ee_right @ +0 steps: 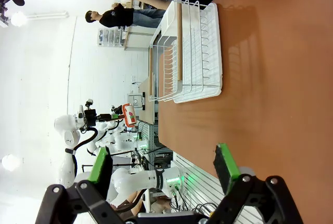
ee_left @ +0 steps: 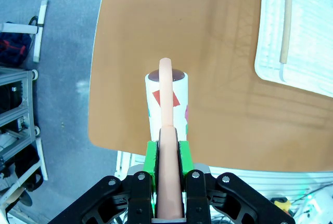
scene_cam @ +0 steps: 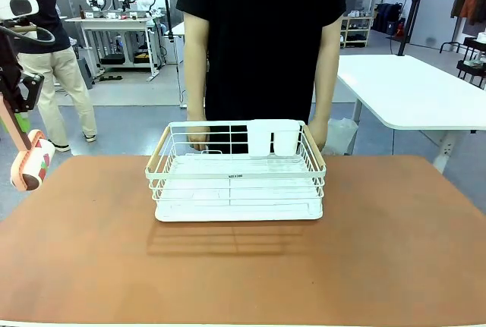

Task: Clean the table.
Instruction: Place the Lint Roller down when the Dish drying rack is positioned in the middle of the table.

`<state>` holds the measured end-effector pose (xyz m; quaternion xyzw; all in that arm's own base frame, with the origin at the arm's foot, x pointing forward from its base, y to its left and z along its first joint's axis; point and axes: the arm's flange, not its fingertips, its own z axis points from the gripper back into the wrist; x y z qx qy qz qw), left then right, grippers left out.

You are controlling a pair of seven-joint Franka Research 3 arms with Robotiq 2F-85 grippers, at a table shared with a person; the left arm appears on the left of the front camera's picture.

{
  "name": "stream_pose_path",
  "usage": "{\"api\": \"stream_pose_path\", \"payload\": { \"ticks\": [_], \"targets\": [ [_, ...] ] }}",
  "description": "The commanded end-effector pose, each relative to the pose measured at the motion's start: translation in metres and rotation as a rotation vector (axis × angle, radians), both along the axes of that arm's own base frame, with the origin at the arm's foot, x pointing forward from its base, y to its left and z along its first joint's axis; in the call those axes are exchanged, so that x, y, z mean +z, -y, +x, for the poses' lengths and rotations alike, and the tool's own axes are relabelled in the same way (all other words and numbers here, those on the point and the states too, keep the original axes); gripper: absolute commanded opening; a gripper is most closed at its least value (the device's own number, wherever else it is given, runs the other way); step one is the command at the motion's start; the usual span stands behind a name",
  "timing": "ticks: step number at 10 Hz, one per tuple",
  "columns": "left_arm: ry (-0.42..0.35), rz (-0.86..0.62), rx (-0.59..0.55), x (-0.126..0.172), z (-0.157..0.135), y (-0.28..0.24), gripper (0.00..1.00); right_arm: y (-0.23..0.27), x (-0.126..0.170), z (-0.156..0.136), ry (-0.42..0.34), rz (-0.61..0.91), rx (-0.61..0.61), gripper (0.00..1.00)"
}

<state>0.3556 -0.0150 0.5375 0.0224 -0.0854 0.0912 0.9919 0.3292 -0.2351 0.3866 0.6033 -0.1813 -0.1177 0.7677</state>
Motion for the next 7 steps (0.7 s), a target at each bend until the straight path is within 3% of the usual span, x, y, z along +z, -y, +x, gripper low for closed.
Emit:
{"api": "stream_pose_path", "payload": {
  "ticks": [1,3,5,7],
  "targets": [
    [-0.008,0.005,0.014,0.005,0.001,0.000,0.21,0.000,0.002,-0.001,0.011,0.001,0.005,1.00],
    [0.000,0.000,0.000,0.000,0.000,0.000,0.21,0.000,0.002,-0.001,0.011,0.001,0.005,1.00],
    [-0.016,-0.098,0.285,-0.007,0.036,0.000,0.21,0.000,0.002,-0.001,0.011,0.001,0.005,1.00],
    [0.121,-0.123,0.645,-0.019,0.058,0.007,0.21,0.000,0.002,-0.001,0.011,0.001,0.005,1.00]
  ]
}}
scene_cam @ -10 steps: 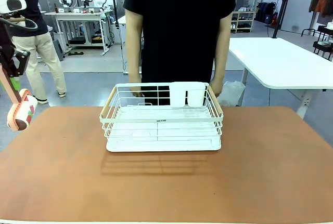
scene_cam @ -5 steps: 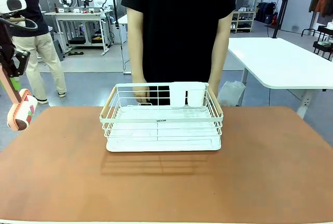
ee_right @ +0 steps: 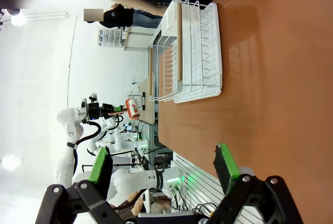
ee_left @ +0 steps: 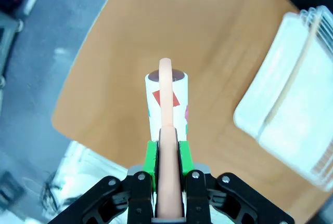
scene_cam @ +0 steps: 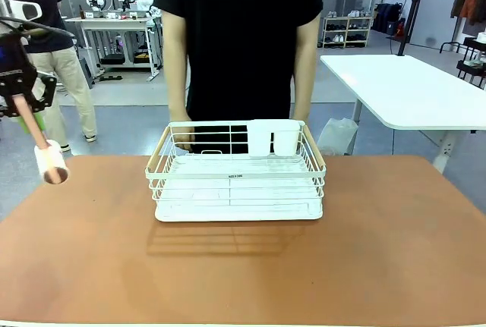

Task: Clean the table.
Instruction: Place the Lint Roller down when the Dish drying rack is positioned in the middle of the table.

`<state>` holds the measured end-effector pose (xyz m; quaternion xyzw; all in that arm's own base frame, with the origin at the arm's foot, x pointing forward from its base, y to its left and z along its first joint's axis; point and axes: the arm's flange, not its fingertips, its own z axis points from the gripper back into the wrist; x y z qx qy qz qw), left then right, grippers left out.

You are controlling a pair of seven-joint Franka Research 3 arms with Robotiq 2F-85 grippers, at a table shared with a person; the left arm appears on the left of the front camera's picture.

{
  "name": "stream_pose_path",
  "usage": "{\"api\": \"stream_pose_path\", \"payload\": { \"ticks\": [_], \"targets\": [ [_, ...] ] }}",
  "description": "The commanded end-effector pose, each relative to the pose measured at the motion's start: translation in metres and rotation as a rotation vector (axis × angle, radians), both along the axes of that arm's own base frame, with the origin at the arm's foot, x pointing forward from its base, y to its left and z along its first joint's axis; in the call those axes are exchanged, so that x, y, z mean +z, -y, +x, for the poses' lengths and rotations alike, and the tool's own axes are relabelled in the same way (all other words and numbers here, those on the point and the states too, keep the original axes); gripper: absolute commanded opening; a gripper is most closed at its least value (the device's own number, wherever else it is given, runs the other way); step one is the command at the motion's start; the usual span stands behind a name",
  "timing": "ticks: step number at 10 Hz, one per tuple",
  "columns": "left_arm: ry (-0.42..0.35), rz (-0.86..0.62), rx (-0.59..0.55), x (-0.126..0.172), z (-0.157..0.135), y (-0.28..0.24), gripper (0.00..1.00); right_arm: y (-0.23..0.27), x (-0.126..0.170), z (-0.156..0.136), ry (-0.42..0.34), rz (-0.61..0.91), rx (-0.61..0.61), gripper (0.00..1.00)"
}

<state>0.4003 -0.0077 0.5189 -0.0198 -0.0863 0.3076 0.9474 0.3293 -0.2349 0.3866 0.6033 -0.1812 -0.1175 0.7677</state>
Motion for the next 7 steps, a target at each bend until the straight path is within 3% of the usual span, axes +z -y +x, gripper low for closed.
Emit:
{"api": "stream_pose_path", "payload": {
  "ticks": [1,3,4,6,7],
  "targets": [
    [0.101,-0.013,0.366,-0.012,0.026,0.015,0.21,0.000,0.002,-0.001,0.011,0.002,0.004,1.00],
    [0.109,-0.030,0.593,-0.030,0.041,0.018,0.21,0.000,0.002,-0.001,0.011,0.002,0.004,1.00],
    [0.170,-0.017,0.638,-0.038,0.046,0.021,0.21,0.000,0.002,-0.001,0.011,0.002,0.004,1.00],
    [0.252,-0.128,0.747,-0.053,0.059,0.022,0.21,0.000,0.002,-0.001,0.011,0.002,0.004,1.00],
    [0.232,-0.135,0.741,-0.065,0.064,0.018,0.21,0.000,0.002,-0.001,0.011,0.002,0.004,1.00]
  ]
}}
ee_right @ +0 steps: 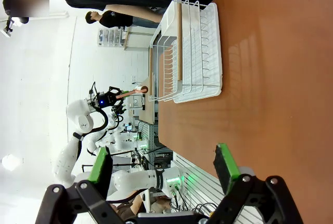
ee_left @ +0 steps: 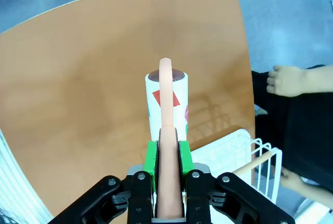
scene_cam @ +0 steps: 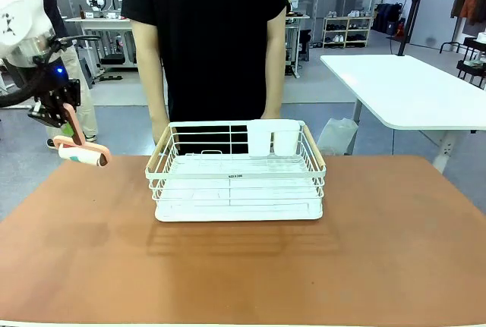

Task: Clean the table.
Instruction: Place the Lint Roller down when the Dish drying rack is positioned in the middle of the table.

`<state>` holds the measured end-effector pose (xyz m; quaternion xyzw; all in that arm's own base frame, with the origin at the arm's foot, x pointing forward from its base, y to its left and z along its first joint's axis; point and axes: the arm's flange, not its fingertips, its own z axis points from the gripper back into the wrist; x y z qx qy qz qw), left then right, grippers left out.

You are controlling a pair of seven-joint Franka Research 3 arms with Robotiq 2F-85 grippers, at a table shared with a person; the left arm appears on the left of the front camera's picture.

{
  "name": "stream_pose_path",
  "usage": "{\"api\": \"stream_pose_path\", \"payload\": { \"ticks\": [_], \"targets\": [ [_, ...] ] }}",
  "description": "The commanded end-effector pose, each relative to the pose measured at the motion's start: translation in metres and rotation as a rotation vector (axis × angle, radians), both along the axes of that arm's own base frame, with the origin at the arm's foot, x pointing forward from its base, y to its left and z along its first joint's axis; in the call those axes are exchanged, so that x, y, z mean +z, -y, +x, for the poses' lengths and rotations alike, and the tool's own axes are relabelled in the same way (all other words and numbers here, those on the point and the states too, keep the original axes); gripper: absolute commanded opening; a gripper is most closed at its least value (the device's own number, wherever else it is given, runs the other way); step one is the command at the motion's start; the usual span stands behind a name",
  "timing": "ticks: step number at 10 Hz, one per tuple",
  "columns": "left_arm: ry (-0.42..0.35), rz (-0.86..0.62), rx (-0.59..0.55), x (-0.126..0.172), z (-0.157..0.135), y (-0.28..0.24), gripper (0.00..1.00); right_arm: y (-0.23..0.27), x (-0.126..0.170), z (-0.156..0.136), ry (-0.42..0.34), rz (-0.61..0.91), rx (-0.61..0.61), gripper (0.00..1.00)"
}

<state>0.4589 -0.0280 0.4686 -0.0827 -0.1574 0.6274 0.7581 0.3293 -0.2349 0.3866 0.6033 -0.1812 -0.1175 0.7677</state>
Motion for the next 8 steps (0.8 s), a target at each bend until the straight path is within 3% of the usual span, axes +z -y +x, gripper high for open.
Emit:
{"api": "stream_pose_path", "payload": {
  "ticks": [1,8],
  "targets": [
    [0.011,0.014,0.009,-0.029,0.010,-0.006,0.21,0.000,0.002,-0.001,0.011,0.002,0.004,1.00],
    [0.192,-0.061,0.043,-0.106,0.018,-0.004,0.21,0.000,0.002,-0.001,0.011,0.002,0.004,1.00]
  ]
}}
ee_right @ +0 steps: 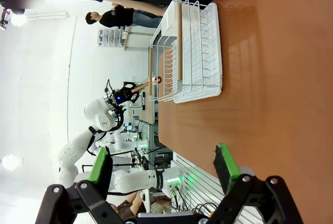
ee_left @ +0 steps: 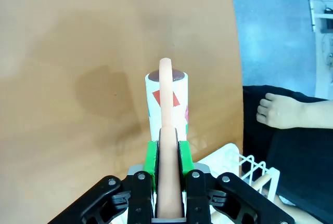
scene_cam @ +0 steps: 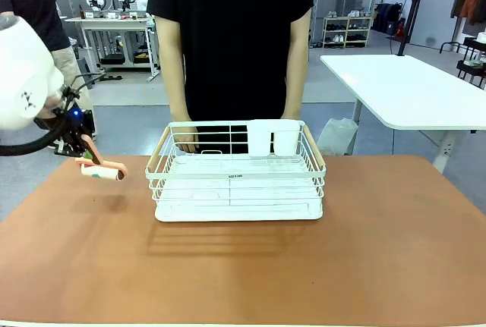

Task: Clean the table.
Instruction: Place the Lint Roller down when the Dish drying rack is positioned in the middle of the table.

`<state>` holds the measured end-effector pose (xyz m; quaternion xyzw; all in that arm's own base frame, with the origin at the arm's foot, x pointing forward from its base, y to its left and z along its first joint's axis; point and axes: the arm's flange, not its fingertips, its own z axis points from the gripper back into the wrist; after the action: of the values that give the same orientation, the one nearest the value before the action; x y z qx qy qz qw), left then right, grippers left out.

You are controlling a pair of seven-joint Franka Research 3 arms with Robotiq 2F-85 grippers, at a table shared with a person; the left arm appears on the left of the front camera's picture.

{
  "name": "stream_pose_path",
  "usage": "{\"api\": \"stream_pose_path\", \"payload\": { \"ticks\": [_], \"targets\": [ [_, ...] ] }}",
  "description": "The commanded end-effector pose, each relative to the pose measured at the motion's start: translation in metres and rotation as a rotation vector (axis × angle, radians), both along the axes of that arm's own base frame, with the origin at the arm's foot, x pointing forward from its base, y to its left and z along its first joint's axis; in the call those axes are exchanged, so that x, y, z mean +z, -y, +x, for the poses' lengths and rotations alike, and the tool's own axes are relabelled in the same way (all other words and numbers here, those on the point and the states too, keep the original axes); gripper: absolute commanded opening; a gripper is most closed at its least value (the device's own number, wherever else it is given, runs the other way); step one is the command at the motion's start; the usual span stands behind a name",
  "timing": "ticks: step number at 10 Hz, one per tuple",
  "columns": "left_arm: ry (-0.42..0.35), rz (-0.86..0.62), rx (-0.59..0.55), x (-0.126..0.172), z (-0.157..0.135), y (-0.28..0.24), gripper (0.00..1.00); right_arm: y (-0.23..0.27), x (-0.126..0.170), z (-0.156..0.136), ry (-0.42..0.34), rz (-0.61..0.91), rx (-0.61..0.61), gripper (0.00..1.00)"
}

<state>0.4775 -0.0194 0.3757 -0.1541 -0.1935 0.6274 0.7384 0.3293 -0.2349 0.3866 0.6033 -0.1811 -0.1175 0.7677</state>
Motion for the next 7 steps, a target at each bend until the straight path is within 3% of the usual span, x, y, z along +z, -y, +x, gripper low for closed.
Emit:
{"api": "stream_pose_path", "payload": {
  "ticks": [1,3,7],
  "targets": [
    [0.082,-0.002,0.064,-0.022,-0.002,0.004,0.21,0.000,0.002,-0.001,0.011,0.002,0.004,1.00],
    [0.163,-0.035,0.116,-0.036,-0.007,0.008,0.21,0.000,0.002,-0.001,0.011,0.002,0.004,1.00],
    [0.102,-0.075,0.103,-0.055,-0.012,0.010,0.21,0.000,0.002,-0.001,0.011,0.002,0.004,1.00]
  ]
}}
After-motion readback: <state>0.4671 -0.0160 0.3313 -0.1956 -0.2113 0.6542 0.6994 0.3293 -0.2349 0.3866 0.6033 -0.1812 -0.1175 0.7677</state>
